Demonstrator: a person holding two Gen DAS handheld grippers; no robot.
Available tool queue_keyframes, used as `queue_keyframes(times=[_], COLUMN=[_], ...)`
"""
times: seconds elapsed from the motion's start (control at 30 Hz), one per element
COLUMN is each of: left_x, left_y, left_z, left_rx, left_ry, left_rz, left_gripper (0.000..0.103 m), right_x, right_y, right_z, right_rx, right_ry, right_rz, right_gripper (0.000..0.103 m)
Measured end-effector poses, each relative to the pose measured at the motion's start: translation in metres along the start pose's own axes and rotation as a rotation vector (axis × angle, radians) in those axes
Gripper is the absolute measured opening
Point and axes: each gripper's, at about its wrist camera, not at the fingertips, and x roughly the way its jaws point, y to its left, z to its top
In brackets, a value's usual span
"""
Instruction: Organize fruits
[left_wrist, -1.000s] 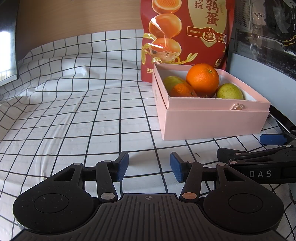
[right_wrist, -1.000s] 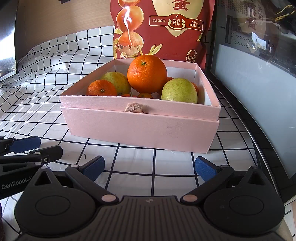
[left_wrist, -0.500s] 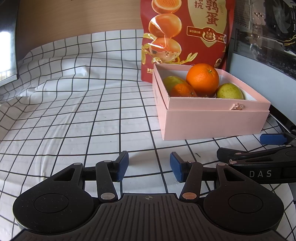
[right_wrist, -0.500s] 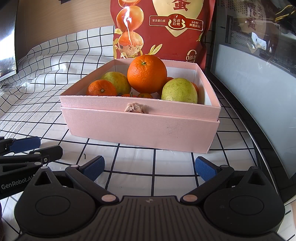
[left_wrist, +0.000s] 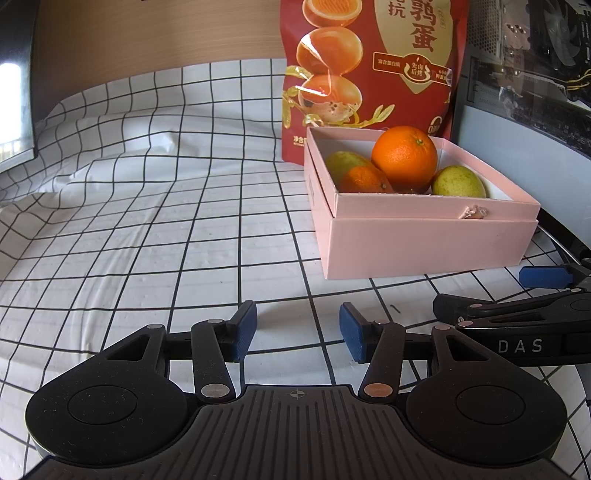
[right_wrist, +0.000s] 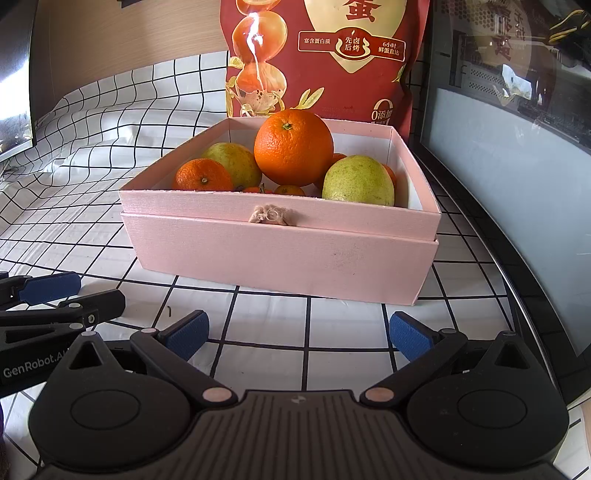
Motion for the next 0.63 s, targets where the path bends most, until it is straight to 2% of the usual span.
queue_keyframes(times=[0.63], left_x=[0.0012], left_y=[0.0002], left_z=[0.0009], left_rx=[0.019], left_ry=[-0.001], left_rz=[-0.014], left_gripper=[0.054], right_x=[-0.0001], right_y=[-0.0001], right_z=[-0.0001], right_rx=[0.0], right_ry=[0.0], right_rz=[0.0], right_gripper=[0.103])
